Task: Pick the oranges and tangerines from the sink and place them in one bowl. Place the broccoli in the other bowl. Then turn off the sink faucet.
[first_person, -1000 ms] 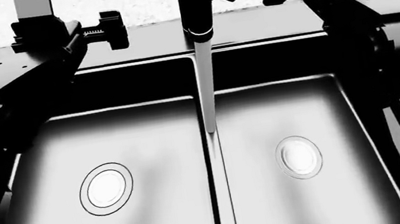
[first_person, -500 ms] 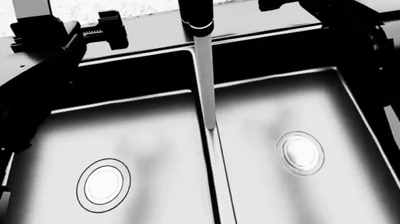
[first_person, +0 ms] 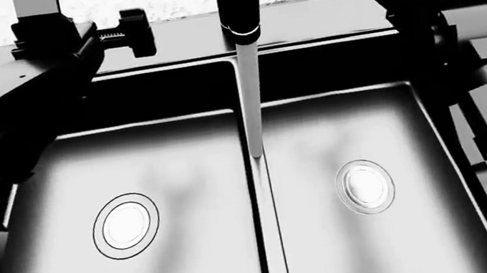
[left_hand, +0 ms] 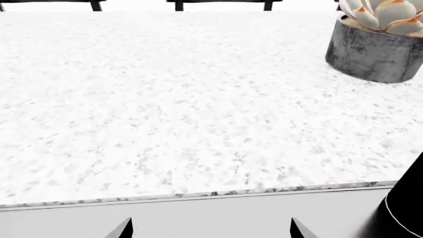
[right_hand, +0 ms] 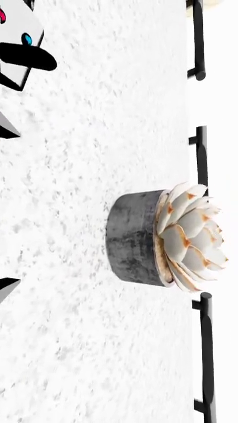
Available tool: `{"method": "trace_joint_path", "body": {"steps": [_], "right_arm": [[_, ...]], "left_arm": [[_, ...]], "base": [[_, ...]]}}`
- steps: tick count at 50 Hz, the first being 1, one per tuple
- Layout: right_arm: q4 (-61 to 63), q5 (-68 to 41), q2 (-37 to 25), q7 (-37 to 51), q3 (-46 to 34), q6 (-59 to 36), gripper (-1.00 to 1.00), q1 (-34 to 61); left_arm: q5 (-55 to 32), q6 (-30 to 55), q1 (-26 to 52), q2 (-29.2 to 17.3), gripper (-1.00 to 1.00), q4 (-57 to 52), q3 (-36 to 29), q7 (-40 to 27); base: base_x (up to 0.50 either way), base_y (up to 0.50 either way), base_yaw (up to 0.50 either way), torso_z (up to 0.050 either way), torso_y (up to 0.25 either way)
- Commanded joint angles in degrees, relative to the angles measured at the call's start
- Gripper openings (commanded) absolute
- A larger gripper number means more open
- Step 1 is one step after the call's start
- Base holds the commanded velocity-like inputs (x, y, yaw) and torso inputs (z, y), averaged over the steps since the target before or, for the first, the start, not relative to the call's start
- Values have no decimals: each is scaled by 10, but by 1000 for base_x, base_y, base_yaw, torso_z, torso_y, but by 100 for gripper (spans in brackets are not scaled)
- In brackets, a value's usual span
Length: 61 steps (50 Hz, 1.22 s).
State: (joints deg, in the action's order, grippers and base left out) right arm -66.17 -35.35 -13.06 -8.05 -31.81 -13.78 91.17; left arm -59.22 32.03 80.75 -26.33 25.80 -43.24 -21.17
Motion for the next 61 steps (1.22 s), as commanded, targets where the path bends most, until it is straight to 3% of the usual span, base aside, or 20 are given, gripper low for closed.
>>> {"method": "trace_joint_path", "body": {"steps": [1,12,21,48,61], "right_arm": [[-88,103,44,-39,69,44,100,57],[-88,261,70,-74,242,37,100,42],[-88,328,84,-92,316,27,100,30],[-88,351,116,-148,337,8,100,34],[-88,368,77,-74,307,45,100,10]], "left_arm": [[-9,12,7,-4,100,-19,2,2],[-4,8,10,6,100,-6,-4,13],[-2,2,8,6,100,6,-4,22],[-10,9,13,-6,100,-11,6,11],[-6,8,16,3,100,-5,1,12]], "base": [[0,0,0,0,0],[0,0,0,0,0],[0,0,0,0,0],[0,0,0,0,0],[0,0,0,0,0]]}}
